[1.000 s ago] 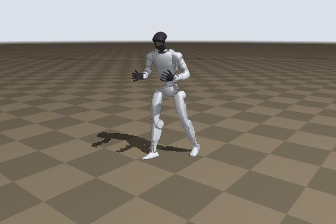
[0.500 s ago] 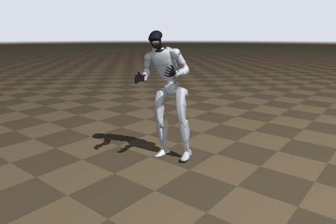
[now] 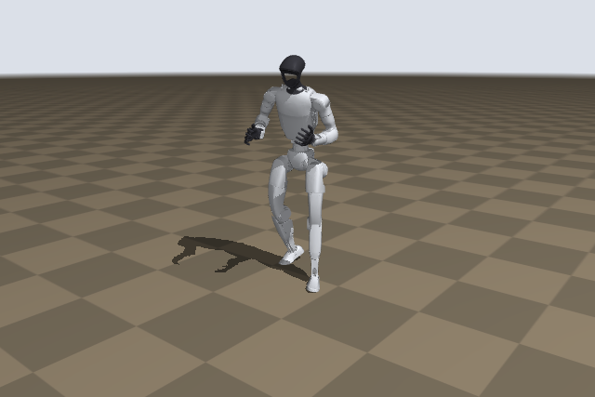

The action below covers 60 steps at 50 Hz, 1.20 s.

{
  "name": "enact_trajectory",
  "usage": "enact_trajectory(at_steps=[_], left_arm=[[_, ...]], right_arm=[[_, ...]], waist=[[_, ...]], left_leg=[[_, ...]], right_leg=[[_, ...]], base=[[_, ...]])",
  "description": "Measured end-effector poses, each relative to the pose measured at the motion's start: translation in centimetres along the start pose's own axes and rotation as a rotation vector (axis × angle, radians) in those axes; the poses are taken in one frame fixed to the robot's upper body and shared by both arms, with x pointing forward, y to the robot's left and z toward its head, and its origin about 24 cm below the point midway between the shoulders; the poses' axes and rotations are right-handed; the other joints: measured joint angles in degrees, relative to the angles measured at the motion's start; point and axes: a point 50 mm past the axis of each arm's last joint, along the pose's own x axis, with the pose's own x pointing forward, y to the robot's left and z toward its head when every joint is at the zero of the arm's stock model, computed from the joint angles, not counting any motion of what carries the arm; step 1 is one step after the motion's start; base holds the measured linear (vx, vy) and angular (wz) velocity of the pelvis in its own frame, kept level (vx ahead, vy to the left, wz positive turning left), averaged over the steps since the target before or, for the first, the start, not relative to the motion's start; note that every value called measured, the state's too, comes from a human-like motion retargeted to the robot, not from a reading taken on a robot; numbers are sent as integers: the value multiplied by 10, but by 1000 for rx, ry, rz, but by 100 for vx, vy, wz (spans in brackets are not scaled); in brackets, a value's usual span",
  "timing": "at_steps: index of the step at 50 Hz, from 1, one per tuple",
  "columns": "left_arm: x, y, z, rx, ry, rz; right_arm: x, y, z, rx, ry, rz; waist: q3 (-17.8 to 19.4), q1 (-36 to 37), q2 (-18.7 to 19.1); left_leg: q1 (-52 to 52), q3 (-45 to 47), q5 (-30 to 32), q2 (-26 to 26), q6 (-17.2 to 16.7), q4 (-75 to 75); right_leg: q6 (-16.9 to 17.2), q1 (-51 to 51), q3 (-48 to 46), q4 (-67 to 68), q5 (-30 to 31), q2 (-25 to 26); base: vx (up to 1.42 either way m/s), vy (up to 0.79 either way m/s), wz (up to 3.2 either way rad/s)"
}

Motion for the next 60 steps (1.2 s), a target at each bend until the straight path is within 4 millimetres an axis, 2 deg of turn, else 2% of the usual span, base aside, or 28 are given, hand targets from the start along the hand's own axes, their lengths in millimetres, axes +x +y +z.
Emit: enact_trajectory(at_steps=[5, 8, 10, 15, 17, 20, 22, 27, 32, 36, 42, 45, 47, 48, 50, 52, 54, 57, 60], left_arm=[[4, 1, -1, 52, 10, -22], [4, 2, -2, 74, 21, -32], [-1, 4, -2, 89, 32, -44], [1, 4, -5, 92, 41, -34], [1, 4, -5, 91, 43, -26], [-1, 6, -6, 92, 43, -13], [-3, 7, -6, 82, 45, 2], [-12, 9, -7, 85, 59, 8], [-10, 9, -7, 61, 62, -1], [-6, 7, -8, 42, 54, -12], [-4, 5, -10, 63, 54, -18], [-6, 8, -17, 125, 96, 25], [-3, 6, -12, 110, 49, -30], [-3, 9, -16, 132, 71, 7], [0, 5, -10, 97, 30, -37], [3, 9, -8, 103, 21, -40], [4, 11, -6, 99, 17, -30], [5, 15, -3, 91, 10, -12], [5, 17, -1, 83, 4, -2]], right_arm=[[2, 6, 2, 26, -3, 12], [0, 8, 2, 30, 0, 13], [-4, 9, 1, 28, 6, 20], [2, 10, 4, 20, -12, 25], [4, 10, 5, 17, -20, 23], [7, 8, 7, 17, -30, 12], [5, 9, 11, 198, 1, -66], [2, 4, 12, 254, 13, -115], [6, -1, 14, 286, 2, -147], [9, -9, 15, 294, -11, -178], [7, -24, 15, 255, -21, -241], [6, -34, 16, 193, -31, -252], [9, -40, 16, 51, -64, -218], [10, -41, 14, 7, -57, -221], [13, -43, 16, -25, -78, -226], [17, -50, 22, -10, -121, -231], [21, -53, 25, -22, -141, -232], [26, -54, 30, -42, -171, -226], [29, -54, 33, -66, -191, -215]], waist=[[-1, 3, -10], [-1, 2, -9], [-1, -11, -8], [2, -11, 2], [7, -15, 1], [18, -22, -7], [27, -26, -12], [45, -34, -24], [64, -23, -19], [74, -26, -7], [82, -39, 21], [82, -56, 38], [82, -52, 47], [84, -46, 51], [90, -41, 56], [94, -58, 70], [93, -60, 80], [91, -67, 88], [87, -76, 90]], left_leg=[[26, -24, -13, -7, 24, 0], [40, -43, -25, -16, 32, 0], [32, -60, -61, -16, 31, 55], [64, -106, -43, -38, 39, 3], [72, -126, -50, -49, 40, 9], [83, -157, -64, -70, 38, 26], [93, -178, -74, -85, 34, 39], [125, -232, -99, -115, 20, 68], [151, -276, -122, -92, -18, 99], [167, -326, -129, -80, -37, 110], [184, -408, -130, -72, -53, 114], [156, -450, -148, -79, -61, 172], [150, -468, -146, -77, -62, 177], [154, -476, -140, -75, -53, 167], [147, -480, -132, -73, -48, 178], [80, -458, -146, -80, -67, 298], [34, -415, -149, -62, -64, 364], [-24, -320, -160, -19, -40, 433], [-53, -229, -180, 17, -10, 435]], right_leg=[[-11, -73, 17, 169, 55, -25], [-22, -103, 18, 219, 49, -32], [-20, -109, 13, 235, 36, -40], [-53, -121, 35, 110, 12, 4], [-51, -116, 38, 46, 19, 12], [-33, -107, 45, -49, 48, 17], [-15, -100, 52, -104, 75, 18], [45, -89, 77, -203, 119, 20], [52, -98, 96, -253, 115, 65], [52, -100, 121, -274, 91, 80], [52, -77, 197, -278, 30, 83], [52, -70, 191, -261, 11, 75], [52, -64, 178, -265, 20, 76], [52, -58, 172, -273, 29, 77], [52, -51, 151, -277, 39, 75], [52, -64, 117, -245, 27, 66], [52, -71, 100, -232, 25, 69], [52, -85, 82, -217, 23, 74], [52, -94, 68, -213, 27, 73]], base=[[32, 28, 19], [30, 25, 57], [32, 23, 100], [25, 17, 75], [27, 13, 96], [29, 9, 107], [30, 6, 114], [32, 0, 114], [35, -24, 93], [39, -20, 127], [41, -13, 149], [35, -17, 153], [29, -31, 98], [26, -35, 66], [23, -34, 74], [19, -21, 98], [17, -26, 67], [16, -23, 54], [16, -18, 56]])
